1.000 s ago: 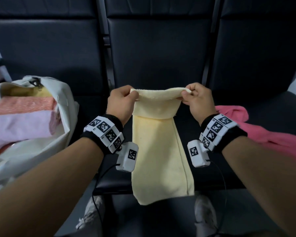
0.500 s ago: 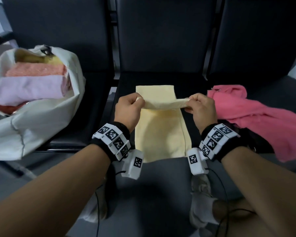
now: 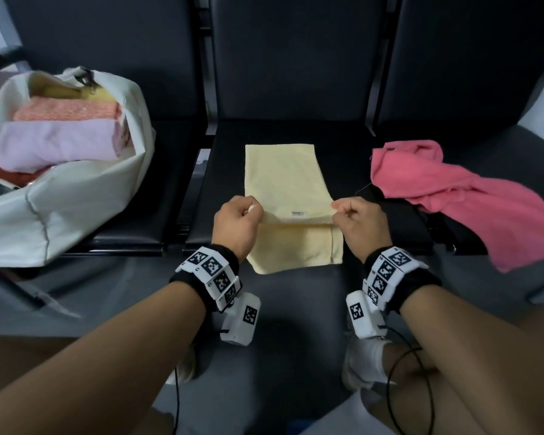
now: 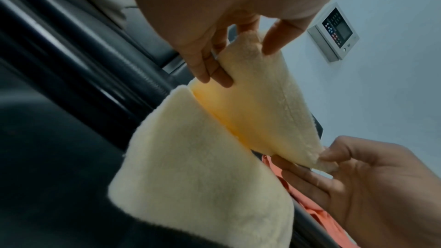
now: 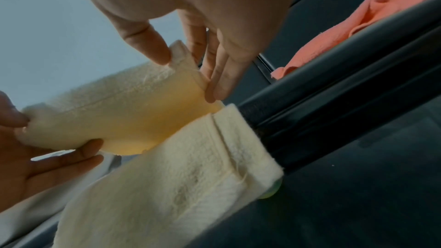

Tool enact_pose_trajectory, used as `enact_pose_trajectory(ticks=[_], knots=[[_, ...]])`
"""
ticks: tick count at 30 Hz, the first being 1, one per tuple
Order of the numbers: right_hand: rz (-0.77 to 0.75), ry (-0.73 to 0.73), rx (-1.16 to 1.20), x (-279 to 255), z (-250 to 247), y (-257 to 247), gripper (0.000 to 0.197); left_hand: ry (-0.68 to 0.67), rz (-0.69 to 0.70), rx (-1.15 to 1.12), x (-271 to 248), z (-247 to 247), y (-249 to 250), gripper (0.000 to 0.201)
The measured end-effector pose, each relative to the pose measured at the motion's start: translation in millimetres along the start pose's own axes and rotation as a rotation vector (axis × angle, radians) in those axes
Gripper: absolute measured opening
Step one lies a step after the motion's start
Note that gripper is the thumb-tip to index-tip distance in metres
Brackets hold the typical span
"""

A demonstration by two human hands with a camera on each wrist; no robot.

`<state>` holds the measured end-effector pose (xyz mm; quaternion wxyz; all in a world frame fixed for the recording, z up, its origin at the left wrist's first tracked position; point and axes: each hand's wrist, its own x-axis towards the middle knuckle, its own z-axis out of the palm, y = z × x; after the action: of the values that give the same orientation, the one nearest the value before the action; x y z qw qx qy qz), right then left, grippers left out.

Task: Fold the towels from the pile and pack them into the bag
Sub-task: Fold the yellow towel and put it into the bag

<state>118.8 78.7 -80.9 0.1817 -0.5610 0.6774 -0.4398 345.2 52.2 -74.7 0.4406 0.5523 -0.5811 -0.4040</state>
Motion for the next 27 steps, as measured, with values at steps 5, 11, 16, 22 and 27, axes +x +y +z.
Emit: enact_pose_trajectory(ticks=[5,11,16,22,27], knots=[[0.01,-0.023,-0.081,-5.3,5.9,7.3,0.016,-0.012,-0.051,0.01,-5.5,2.1,-6.2,0.032],[-0.011,-0.073,-0.22,-9.5,16.7,11.9,0.015,-0.04,-0.011,0.301,-7.9,5.6,-18.2,0.034],[-0.028,-0.186,-0.354,-5.2,18.5,6.5,0.02,-0.205,0.027,0.643,-3.6,8.7,-13.8,0.035],[-0.009,-0.266,-0.495,11.6,24.6,-7.4,0.015,-0.244,-0.019,0.739,10.6,12.3,1.3,0.045],[0.031,-0.298,-0.538,27.9,29.8,-8.4,0.006,-0.314,-0.065,0.803,29.2,19.5,5.9,0.048]])
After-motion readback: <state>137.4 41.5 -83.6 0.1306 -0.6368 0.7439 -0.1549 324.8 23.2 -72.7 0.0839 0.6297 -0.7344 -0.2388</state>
